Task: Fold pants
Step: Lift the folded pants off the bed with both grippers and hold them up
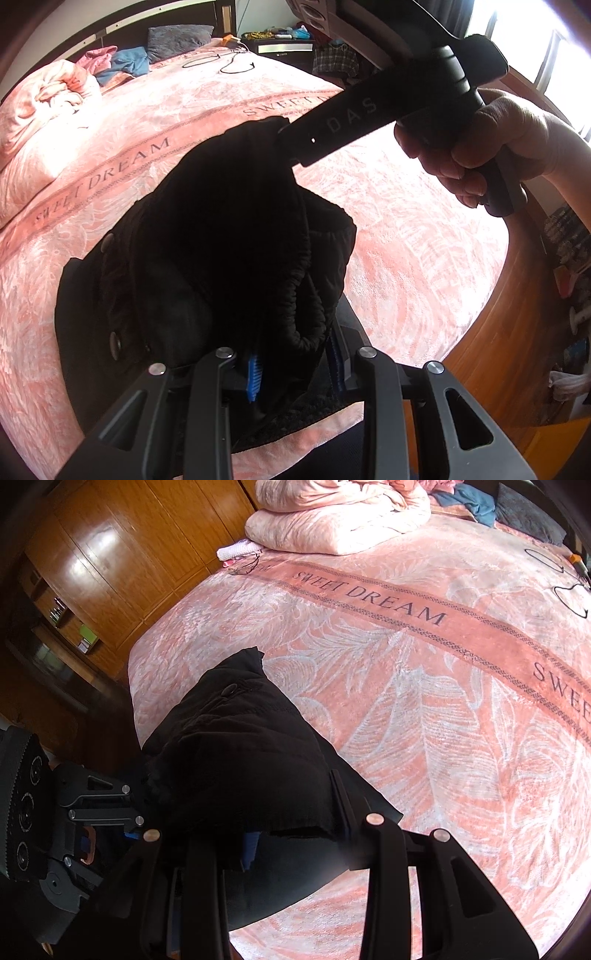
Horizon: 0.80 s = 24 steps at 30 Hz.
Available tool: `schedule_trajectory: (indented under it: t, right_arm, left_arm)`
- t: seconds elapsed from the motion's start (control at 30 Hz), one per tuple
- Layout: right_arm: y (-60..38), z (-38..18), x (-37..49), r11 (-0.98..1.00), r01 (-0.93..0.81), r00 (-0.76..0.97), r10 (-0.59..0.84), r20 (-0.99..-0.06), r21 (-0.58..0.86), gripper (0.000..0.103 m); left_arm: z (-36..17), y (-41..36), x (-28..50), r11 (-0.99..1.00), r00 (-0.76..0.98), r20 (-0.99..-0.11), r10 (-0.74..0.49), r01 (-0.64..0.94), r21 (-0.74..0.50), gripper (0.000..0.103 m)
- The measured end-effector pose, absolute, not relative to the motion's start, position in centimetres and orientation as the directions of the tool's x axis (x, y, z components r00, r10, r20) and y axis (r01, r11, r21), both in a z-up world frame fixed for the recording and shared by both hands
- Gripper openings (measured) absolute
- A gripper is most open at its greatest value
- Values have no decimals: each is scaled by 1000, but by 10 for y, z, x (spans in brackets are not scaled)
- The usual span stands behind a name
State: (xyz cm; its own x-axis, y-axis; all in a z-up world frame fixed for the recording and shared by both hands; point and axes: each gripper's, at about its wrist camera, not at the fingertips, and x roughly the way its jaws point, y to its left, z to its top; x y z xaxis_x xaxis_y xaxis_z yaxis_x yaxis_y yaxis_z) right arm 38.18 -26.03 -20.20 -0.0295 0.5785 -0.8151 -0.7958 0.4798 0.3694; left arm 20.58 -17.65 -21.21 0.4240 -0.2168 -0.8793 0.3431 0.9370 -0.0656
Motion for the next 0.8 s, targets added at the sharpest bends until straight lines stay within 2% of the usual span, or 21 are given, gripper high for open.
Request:
schedule_trajectory:
  t: [0.8]
  right_arm:
    - [-285, -243, 385, 516, -744, -45, 596, -802, 425, 35]
  left_arm:
    - [-252, -193, 219, 923, 372, -916, -150, 385, 5, 29]
